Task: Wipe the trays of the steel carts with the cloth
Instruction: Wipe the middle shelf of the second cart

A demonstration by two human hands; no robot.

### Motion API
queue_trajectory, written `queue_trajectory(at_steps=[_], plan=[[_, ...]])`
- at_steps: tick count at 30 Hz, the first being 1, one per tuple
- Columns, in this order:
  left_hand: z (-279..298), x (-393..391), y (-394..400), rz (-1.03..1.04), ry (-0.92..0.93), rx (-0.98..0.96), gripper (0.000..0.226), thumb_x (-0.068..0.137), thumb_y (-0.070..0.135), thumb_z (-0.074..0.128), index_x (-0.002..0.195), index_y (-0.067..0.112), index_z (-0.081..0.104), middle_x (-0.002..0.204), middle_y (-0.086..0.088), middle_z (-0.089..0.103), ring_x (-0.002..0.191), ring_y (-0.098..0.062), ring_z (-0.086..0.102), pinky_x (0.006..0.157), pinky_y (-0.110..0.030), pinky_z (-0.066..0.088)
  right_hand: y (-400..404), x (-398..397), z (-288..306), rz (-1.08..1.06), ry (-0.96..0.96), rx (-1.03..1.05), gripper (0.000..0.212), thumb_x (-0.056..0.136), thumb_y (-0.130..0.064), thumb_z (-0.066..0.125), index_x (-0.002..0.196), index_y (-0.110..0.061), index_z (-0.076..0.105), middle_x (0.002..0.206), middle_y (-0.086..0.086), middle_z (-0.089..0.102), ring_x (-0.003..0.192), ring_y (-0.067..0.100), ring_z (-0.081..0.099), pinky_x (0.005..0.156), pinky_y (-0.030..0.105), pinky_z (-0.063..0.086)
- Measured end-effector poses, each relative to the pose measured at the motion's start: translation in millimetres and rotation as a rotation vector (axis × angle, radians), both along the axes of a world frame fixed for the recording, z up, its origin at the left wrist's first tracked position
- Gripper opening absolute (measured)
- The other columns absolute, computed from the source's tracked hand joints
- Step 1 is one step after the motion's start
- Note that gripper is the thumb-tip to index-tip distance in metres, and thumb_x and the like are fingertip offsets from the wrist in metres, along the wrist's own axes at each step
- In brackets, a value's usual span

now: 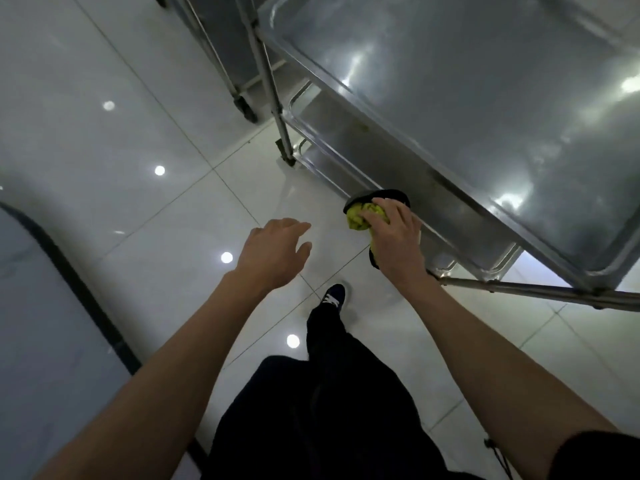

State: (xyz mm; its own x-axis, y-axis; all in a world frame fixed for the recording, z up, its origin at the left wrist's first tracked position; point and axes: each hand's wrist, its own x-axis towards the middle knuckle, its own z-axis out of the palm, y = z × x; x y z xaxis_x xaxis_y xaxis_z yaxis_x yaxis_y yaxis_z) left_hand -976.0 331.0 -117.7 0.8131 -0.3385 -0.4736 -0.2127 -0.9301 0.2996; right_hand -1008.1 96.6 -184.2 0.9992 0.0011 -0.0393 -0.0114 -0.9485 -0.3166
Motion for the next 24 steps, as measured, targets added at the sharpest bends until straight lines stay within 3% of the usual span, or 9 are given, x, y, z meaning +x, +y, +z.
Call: queue_trajectory(at_steps=[15, 24], plan=[[-71.0, 135.4, 82.5, -0.262, 0.112, -0.061, 0.046, 0.102, 0.039, 0.05, 0.146, 0.026, 0.05, 0.148, 0.002, 0.052, 0.132, -0.021, 0.049, 0.109, -0.041, 0.04, 93.2, 43.6, -40.2, -0.43, -0.001, 0.104, 0.041, 0.083, 0.008, 0.066, 0.119, -0.012, 0.068, 0.134, 0.014, 0.057, 0.125, 0.041, 0.049, 0.088, 0.058, 0.047], [-142.7, 231.5, 140.9, -0.425, 0.126, -0.099, 0.045, 0.101, 0.034, 0.053, 0.145, 0.024, 0.052, 0.146, 0.0, 0.054, 0.131, -0.024, 0.05, 0.106, -0.044, 0.043, 168.7, 86.3, -93.1, -0.788, 0.003, 0.201, 0.039, 0.089, 0.007, 0.057, 0.123, -0.011, 0.067, 0.143, 0.01, 0.05, 0.133, 0.034, 0.039, 0.099, 0.052, 0.039]])
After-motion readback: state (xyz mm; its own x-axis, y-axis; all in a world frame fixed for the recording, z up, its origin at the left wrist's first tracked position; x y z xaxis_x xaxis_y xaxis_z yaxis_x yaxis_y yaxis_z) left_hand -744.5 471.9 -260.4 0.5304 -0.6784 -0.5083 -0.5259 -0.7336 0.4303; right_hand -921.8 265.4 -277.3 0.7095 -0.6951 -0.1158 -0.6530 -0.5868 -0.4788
